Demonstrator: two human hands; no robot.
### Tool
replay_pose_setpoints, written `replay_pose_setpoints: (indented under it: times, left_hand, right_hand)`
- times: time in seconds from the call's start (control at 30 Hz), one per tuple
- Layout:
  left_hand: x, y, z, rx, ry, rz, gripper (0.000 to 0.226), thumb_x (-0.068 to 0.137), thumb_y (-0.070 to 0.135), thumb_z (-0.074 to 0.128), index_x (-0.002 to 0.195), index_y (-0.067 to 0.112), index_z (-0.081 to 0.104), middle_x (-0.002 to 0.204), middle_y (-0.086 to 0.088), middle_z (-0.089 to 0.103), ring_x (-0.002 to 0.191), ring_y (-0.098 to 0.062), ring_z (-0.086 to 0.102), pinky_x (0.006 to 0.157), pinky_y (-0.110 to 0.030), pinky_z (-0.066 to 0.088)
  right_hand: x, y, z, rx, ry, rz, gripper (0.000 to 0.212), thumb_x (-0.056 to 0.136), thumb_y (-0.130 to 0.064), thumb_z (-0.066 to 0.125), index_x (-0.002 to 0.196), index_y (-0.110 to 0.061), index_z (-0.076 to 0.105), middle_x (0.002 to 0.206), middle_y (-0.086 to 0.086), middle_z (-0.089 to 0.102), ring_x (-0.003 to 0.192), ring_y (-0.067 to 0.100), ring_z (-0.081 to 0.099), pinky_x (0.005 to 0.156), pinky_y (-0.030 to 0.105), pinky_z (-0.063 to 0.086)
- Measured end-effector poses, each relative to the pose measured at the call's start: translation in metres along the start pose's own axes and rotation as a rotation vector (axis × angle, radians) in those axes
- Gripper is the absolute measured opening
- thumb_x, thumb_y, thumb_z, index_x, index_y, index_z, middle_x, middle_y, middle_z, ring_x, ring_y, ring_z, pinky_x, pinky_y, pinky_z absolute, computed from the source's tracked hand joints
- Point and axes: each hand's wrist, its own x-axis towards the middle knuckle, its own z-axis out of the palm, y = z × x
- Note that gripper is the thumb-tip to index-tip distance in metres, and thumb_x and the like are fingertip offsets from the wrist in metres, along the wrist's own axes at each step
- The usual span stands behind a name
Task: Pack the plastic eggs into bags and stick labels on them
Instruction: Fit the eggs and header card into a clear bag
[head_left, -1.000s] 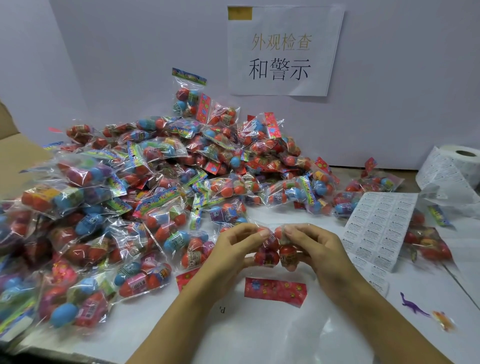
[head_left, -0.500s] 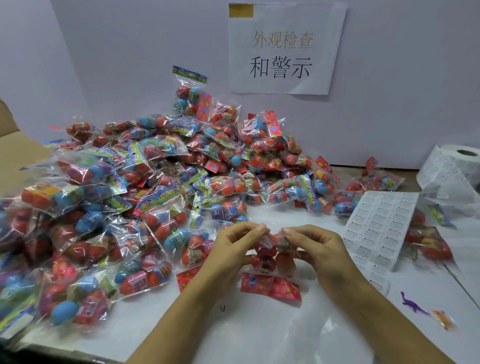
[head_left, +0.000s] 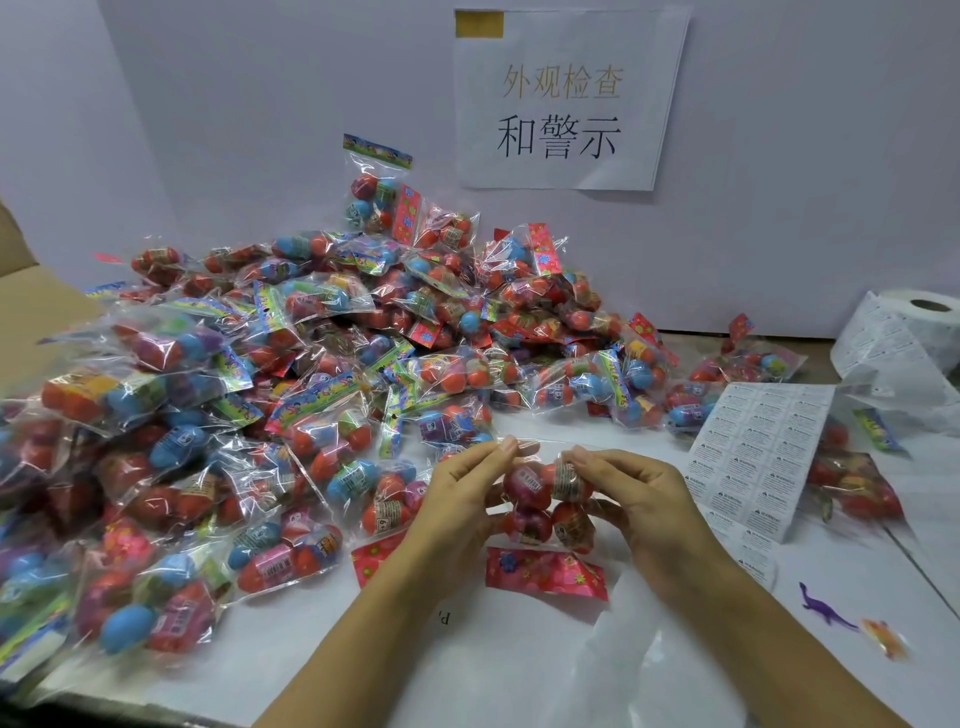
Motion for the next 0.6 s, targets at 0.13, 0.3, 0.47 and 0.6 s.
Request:
replay_pose_setpoints:
  times: [0.13,0.3,0.47,0.6]
  left_hand:
    - [0.001,-0.002,0.000,0.014,0.002,-0.001,0.024,0.095,0.037,0.063,0.095,0.022,0.081,0.104,-0.011,0.078,0.099,-0.024,0.076,0.069,-0.037,0.063]
    - [0.003,-0.003,-0.003,0.067,-0.007,-0.037,0.034,0.086,0.050,0.069,0.101,0.021,0.080,0.104,-0.007,0.078,0.097,-0.021,0.076,0.076,-0.034,0.061]
    - [0.003,-0.008,-0.007,0.192,-0.037,0.041,0.045,0.069,0.045,0.090,0.102,0.018,0.075,0.104,-0.013,0.075,0.099,-0.033,0.075,0.087,-0.049,0.062]
    - [0.004,-0.010,-0.009,0.194,-0.040,0.092,0.053,0.062,0.051,0.094,0.098,0.017,0.075,0.100,-0.014,0.076,0.094,-0.037,0.075,0.087,-0.051,0.061]
  right_hand:
    - [0.000,0.001,0.001,0.004,0.013,0.014,0.041,0.064,-0.045,0.079,0.088,-0.012,0.083,0.088,0.013,0.076,0.074,0.015,0.071,0.063,0.021,0.056]
    - [0.000,0.002,0.001,0.031,0.037,0.018,0.039,0.067,-0.044,0.079,0.090,-0.012,0.083,0.090,0.014,0.077,0.076,0.017,0.073,0.064,0.022,0.057]
    - [-0.002,0.002,-0.001,-0.010,0.028,-0.019,0.036,0.070,-0.042,0.079,0.094,-0.015,0.082,0.095,0.011,0.078,0.088,0.022,0.076,0.071,0.021,0.058]
    - [-0.004,0.002,-0.002,-0.194,0.030,-0.070,0.058,0.060,-0.051,0.085,0.111,-0.028,0.073,0.100,-0.010,0.075,0.094,0.008,0.074,0.072,0.020,0.058]
